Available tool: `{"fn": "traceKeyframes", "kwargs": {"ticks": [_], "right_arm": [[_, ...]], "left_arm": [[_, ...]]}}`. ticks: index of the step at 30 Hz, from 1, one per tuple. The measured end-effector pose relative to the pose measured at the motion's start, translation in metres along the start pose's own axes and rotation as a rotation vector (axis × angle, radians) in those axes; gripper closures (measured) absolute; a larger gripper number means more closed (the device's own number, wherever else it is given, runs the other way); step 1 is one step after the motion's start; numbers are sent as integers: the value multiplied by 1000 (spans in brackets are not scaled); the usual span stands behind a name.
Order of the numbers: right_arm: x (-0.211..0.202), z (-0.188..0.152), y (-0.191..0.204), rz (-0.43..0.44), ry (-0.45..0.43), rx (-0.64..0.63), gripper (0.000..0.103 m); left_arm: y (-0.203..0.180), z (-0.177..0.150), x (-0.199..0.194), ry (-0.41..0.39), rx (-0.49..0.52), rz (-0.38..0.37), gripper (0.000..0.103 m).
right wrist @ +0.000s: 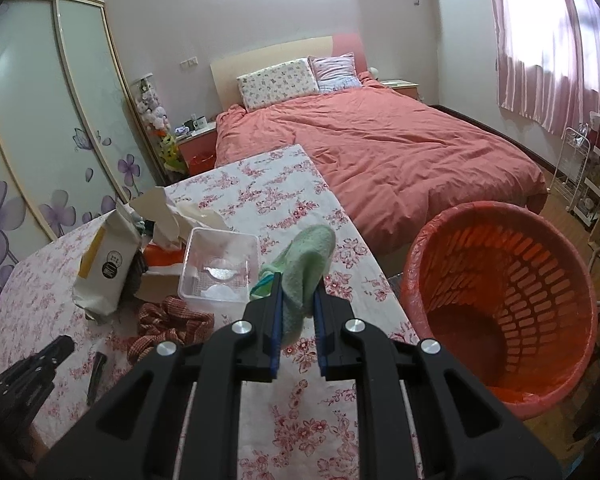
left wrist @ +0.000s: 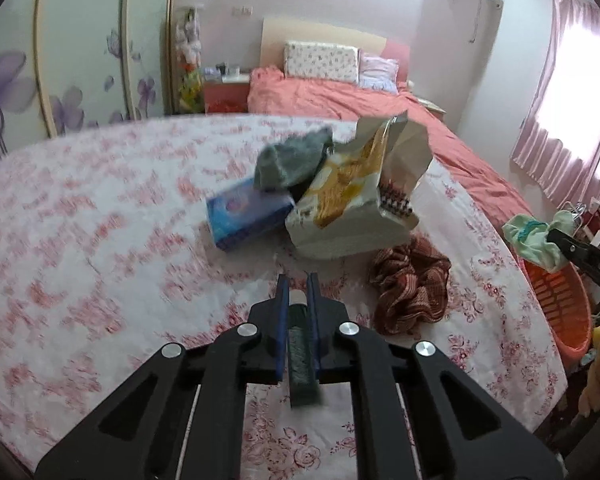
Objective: Collect trash
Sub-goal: 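Lift the green tube with the left tool while the right tool carries the towel to the basket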
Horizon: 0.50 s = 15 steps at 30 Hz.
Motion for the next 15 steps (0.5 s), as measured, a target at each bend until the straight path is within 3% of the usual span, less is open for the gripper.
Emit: {"fn": "traceKeyframes", "kwargs": {"ticks": [4,8,10,11,15], "right_arm": [[2,-7,-1,-5,15,-2,89],[4,-9,-4,-10,23,1,89],[4,-9,-3,-8,25,-1,89],[5,-9,-2,-7,27,-3,89],[7,-11,2,0,35,-9,89]], "left_arm": [[10,-14,18,74,-29,-10,94],[18,-21,16,85,-40,-25,91],[14,-23,12,78,-20,-28,75],[11,-25,10,73,-4,-23,71],[-2,-31,12,84,25,-36,70]]}}
Point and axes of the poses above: each gripper's, at about its wrist camera, not at the fingertips, and x roughly the way its jaws point, y to its left, z to its top, the point moved 3 cm from there along x, roughly the way its jaws point, and after that the axes turned 12 degrees about z, right-handed, at the moved point
